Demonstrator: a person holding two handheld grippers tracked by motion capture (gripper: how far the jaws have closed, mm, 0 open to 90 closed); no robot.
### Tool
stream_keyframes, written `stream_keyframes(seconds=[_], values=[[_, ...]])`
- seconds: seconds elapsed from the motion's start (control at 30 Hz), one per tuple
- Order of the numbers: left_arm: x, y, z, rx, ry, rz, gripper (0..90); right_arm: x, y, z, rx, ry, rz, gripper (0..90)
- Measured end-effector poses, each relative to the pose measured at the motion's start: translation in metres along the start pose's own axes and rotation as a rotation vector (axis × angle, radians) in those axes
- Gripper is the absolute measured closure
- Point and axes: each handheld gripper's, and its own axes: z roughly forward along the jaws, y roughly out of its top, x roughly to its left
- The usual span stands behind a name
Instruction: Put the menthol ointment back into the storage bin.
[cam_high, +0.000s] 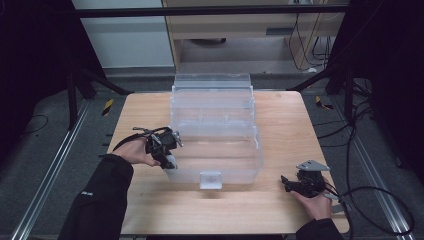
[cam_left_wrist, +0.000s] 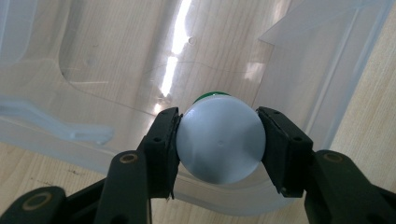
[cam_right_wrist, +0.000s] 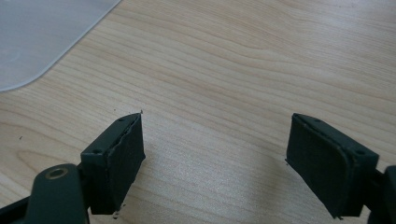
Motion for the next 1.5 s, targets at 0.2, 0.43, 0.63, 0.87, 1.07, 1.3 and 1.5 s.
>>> stream_keyframes(seconds=[0.2, 0.43, 0.63, 0.87, 1.07, 1.3, 1.5], values=[[0.0, 0.002, 0.003, 0.018, 0.004, 0.003, 49.9, 0.0, 0.0, 0.0, 0.003, 0.002, -0.001, 18.9], [-0.001, 0.002, 0.005, 0.019, 0.006, 0.012, 49.7, 0.0, 0.0, 0.0, 0.004, 0.002, 0.002, 18.8], [-0.001, 0.0, 0.004, 0.0, 0.009, 0.007, 47.3, 0.0, 0.0, 0.0, 0.002, 0.003, 0.0, 18.7], [-0.002, -0.002, -0.001, -0.018, 0.015, 0.011, 47.0, 0.0, 0.0, -0.001, 0.003, 0.002, 0.002, 18.6], [-0.004, -0.007, -0.011, -0.073, 0.025, 0.003, 45.8, 0.0, 0.001, -0.001, -0.001, 0.001, 0.005, 18.7], [-0.006, -0.02, -0.03, -0.159, 0.067, -0.025, 45.4, -0.001, 0.001, -0.002, -0.003, -0.001, 0.007, 18.8], [-0.012, -0.035, -0.047, -0.267, 0.115, -0.048, 43.3, -0.001, 0.001, -0.002, -0.003, -0.002, 0.007, 19.0]])
